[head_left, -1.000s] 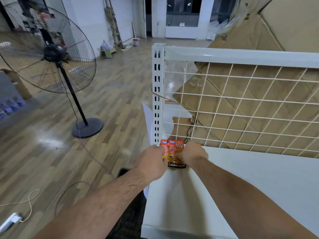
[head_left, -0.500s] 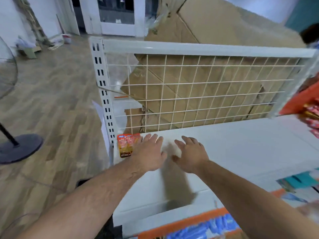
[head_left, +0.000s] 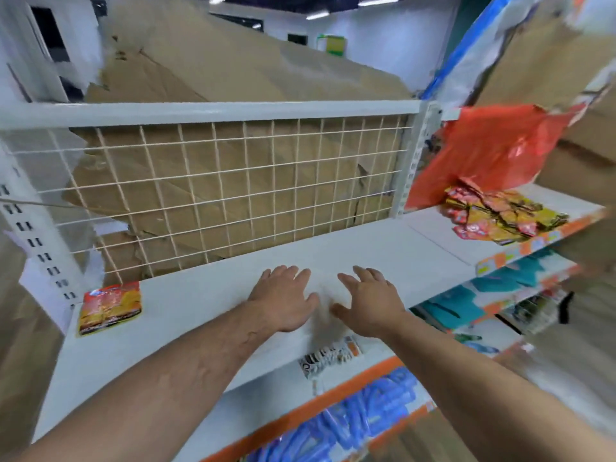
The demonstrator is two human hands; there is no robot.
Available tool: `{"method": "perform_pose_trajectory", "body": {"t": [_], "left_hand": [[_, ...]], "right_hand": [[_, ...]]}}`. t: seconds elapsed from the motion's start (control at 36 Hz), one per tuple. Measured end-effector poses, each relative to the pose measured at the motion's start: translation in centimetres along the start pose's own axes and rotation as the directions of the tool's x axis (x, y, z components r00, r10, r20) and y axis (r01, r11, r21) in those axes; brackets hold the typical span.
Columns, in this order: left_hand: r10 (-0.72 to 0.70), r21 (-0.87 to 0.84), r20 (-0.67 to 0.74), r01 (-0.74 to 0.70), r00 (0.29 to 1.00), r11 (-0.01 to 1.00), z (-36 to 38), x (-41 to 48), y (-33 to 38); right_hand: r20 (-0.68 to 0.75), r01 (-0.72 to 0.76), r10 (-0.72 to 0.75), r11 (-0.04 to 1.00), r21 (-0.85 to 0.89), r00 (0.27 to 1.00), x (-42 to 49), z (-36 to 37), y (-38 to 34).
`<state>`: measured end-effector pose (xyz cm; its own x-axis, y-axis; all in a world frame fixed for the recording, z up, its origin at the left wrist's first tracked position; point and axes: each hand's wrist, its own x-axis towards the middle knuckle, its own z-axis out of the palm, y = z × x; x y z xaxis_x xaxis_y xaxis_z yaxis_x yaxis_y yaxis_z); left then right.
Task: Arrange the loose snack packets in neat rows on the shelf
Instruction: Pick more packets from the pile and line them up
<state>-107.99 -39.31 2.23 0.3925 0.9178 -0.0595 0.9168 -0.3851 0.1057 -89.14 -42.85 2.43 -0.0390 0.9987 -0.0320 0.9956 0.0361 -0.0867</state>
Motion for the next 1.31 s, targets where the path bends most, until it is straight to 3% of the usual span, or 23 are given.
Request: {"method": "perform_pose_trajectory", "body": {"t": [0.39, 0.97, 1.31], "left_hand": [[0.098, -0.030, -0.002, -0.098, 0.995, 0.995, -0.7, 9.5, 17.6], [0.371, -0.005, -0.035, -0.371, 0.928, 0.929, 1.5, 35.6, 31.8], [0.318, 0.009, -0.027, -0.318, 0.948, 0.948, 3.8, 46.1, 35.9]], "right_hand": [[-0.049, -0.100, 0.105, 0.991, 0.089, 0.993, -0.4, -3.4, 19.1], [-0.054, -0.338, 0.348, 0.932, 0.133, 0.936, 12.2, -4.3, 40.4], [-0.030, -0.221, 0.224, 0.971, 0.093, 0.974, 21.4, -4.5, 49.4]]}}
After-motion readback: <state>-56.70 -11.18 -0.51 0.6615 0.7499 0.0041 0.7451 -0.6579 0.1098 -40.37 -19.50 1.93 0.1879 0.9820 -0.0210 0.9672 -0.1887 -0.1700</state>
